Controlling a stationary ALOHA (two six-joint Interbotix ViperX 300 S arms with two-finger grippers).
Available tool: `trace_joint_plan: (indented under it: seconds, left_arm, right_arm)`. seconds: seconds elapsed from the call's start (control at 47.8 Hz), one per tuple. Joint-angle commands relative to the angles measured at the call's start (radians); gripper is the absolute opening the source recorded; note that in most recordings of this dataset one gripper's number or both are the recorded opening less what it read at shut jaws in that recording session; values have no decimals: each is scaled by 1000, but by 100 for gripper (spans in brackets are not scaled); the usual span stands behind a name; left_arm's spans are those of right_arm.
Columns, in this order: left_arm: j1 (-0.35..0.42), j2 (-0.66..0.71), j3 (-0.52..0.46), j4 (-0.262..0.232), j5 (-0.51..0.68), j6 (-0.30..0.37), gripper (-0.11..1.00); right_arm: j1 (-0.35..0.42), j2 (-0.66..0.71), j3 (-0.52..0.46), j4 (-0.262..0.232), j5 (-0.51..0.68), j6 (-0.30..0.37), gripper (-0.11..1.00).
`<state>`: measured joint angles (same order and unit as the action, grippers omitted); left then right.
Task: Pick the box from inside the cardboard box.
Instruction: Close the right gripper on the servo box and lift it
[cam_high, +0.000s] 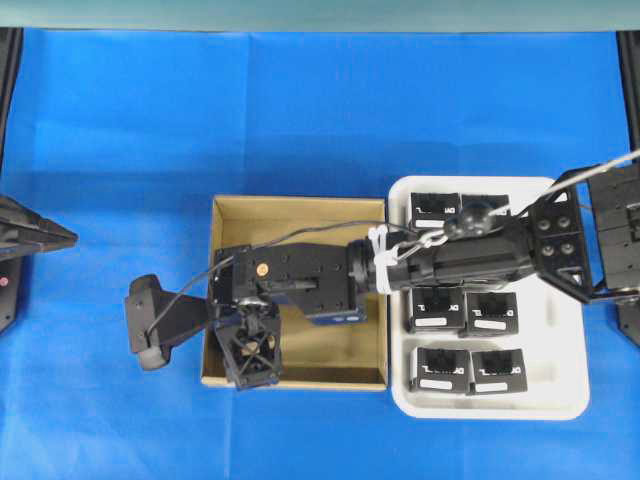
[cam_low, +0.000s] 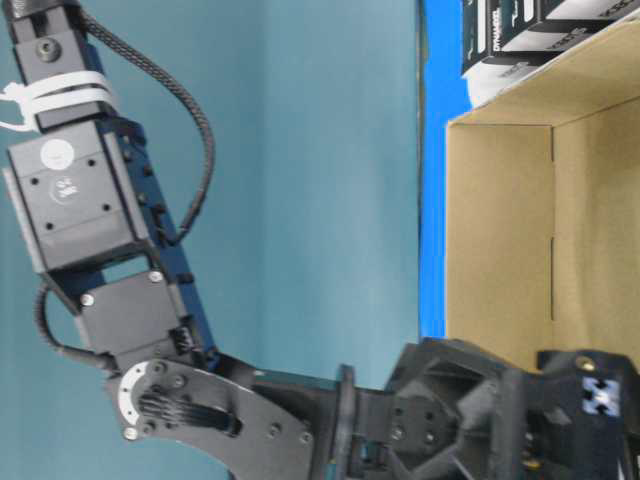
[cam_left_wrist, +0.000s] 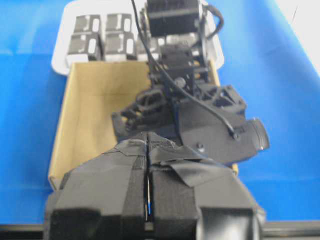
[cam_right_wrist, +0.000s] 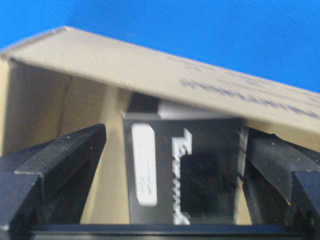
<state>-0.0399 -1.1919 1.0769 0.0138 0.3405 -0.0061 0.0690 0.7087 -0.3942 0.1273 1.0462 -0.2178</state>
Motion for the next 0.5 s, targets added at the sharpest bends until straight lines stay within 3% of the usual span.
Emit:
trace_joint_plan:
  seconds: [0.0,0.188,0.481]
  left_arm:
    - [0,14,-21,3,-5,-2,-7]
    - [0,14,-21,3,-5,-2,-7]
    - [0,14,-20,3,-5,-2,-7]
  right_arm:
    - [2,5,2,8,-5,20,99]
    - [-6,3,2,8,11,118,99]
    - [-12,-3,-9,8,60,161,92]
